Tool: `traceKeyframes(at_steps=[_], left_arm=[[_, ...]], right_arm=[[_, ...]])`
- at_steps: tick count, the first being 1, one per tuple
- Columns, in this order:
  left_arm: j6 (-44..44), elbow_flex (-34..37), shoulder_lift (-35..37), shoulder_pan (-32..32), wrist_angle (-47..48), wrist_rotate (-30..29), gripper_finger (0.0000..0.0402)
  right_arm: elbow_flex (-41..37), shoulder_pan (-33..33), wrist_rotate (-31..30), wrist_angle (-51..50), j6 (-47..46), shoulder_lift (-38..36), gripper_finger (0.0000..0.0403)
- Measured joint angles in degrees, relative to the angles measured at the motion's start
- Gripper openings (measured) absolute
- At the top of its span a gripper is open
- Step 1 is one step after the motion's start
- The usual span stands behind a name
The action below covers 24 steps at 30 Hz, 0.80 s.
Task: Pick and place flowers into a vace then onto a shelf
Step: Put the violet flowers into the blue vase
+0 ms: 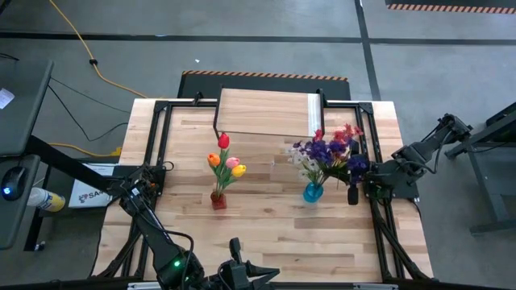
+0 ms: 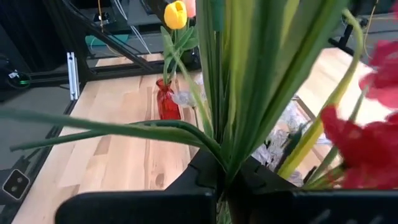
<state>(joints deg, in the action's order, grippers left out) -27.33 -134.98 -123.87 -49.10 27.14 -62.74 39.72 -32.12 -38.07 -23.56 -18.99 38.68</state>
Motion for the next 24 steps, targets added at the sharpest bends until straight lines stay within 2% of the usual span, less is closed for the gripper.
traceKeyframes(at_steps=[12, 24], left_arm=[[0.0, 0.0, 0.0, 0.0, 0.0, -1.3, 0.0046], [0.0, 0.0, 0.0, 0.0, 0.0, -1.5, 0.0046]], right_arm=[[0.0, 0.0, -0.7, 0.6, 1.2, 0.2, 0.0000], [0.0, 0.0, -0.8, 2.9, 1.7, 4.1, 0.0000]])
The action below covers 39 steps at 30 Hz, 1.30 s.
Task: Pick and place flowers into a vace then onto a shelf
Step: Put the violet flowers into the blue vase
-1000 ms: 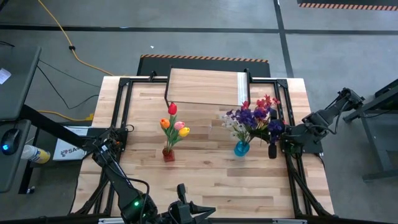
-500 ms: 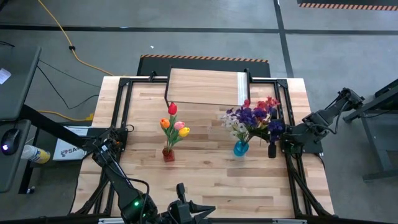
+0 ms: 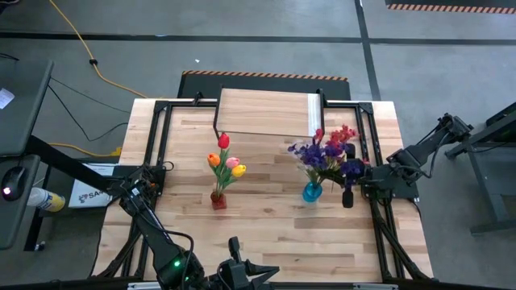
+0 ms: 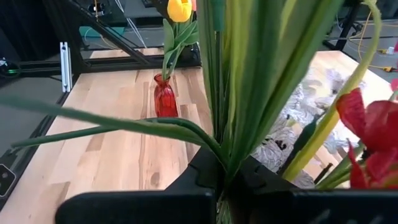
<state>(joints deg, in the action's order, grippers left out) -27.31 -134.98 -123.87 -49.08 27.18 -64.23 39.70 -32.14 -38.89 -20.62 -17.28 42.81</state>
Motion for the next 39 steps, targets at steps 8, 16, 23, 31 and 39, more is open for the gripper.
traceKeyframes(at_steps=[8, 16, 23, 31, 39], left_arm=[[0.0, 0.0, 0.0, 0.0, 0.0, 0.0, 0.0046], [0.0, 0.0, 0.0, 0.0, 0.0, 0.0, 0.0046], [0.0, 0.0, 0.0, 0.0, 0.0, 0.1, 0.0046], [0.0, 0.0, 0.0, 0.0, 0.0, 0.1, 0.0046], [0.3, 0.0, 0.0, 0.0, 0.0, 0.1, 0.0046]], right_arm=[[0.0, 0.0, -0.6, 0.3, 0.8, 0.0, 0.0000], [-1.2, 0.0, -0.3, 0.3, -0.8, 0.0, 0.0000], [-1.2, -0.2, 0.6, 0.2, -0.8, 0.0, 0.0000], [-1.2, -0.2, 1.3, -2.1, -2.3, -0.1, 0.0000], [-1.2, -0.2, 2.0, -3.0, -3.3, -0.1, 0.0000]])
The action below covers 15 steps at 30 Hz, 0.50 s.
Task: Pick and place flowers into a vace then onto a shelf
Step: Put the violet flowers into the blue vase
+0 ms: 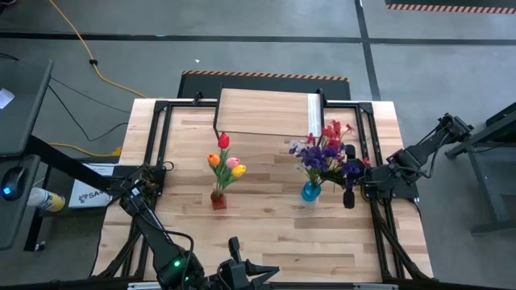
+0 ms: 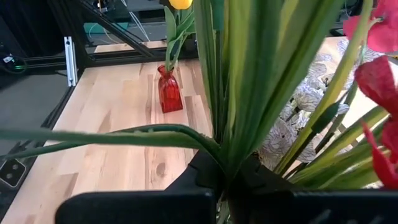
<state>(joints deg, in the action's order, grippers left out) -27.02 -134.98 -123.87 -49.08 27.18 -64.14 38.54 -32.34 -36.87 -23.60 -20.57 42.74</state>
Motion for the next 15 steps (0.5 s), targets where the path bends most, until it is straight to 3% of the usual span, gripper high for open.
traceKeyframes(at_steps=[15], left_arm=[[0.1, 0.0, 0.0, 0.0, 0.0, 0.0, 0.0046]], right_arm=[[0.0, 0.0, 2.4, -0.8, -1.7, 0.0, 0.0001]])
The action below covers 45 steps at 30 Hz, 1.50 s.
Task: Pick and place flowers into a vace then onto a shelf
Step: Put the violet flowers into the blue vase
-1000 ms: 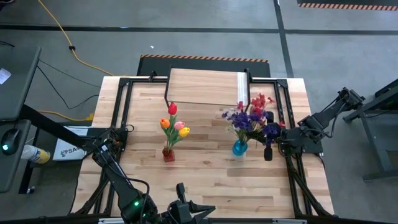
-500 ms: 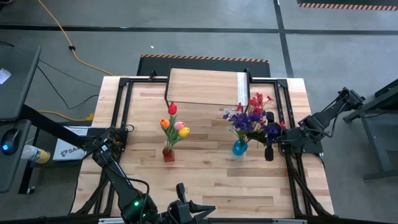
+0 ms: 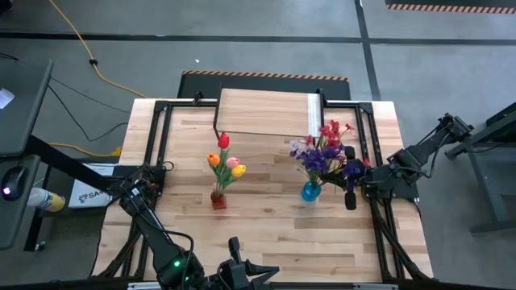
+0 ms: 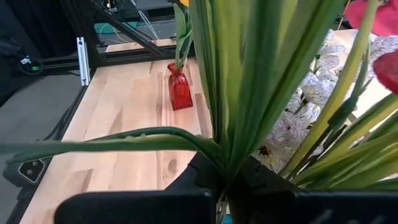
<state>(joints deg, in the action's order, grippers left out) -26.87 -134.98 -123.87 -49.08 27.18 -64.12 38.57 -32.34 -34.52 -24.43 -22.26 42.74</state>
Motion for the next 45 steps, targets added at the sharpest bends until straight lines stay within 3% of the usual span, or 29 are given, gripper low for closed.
traceKeyframes(at_steps=[24, 31, 45], left_arm=[[0.0, 0.0, 0.0, 0.0, 0.0, 0.0, 0.0046], [0.0, 0.0, 0.0, 0.0, 0.0, 0.0, 0.0046], [0.0, 0.0, 0.0, 0.0, 0.0, 0.0, 0.0046]], right_arm=[[0.0, 0.0, -2.6, -2.8, -2.0, 0.0, 0.0005], [-0.5, 1.2, -1.6, -9.0, -5.8, 0.2, 0.0003], [-0.3, 1.6, -0.6, -7.9, -5.8, 0.5, 0.0007]])
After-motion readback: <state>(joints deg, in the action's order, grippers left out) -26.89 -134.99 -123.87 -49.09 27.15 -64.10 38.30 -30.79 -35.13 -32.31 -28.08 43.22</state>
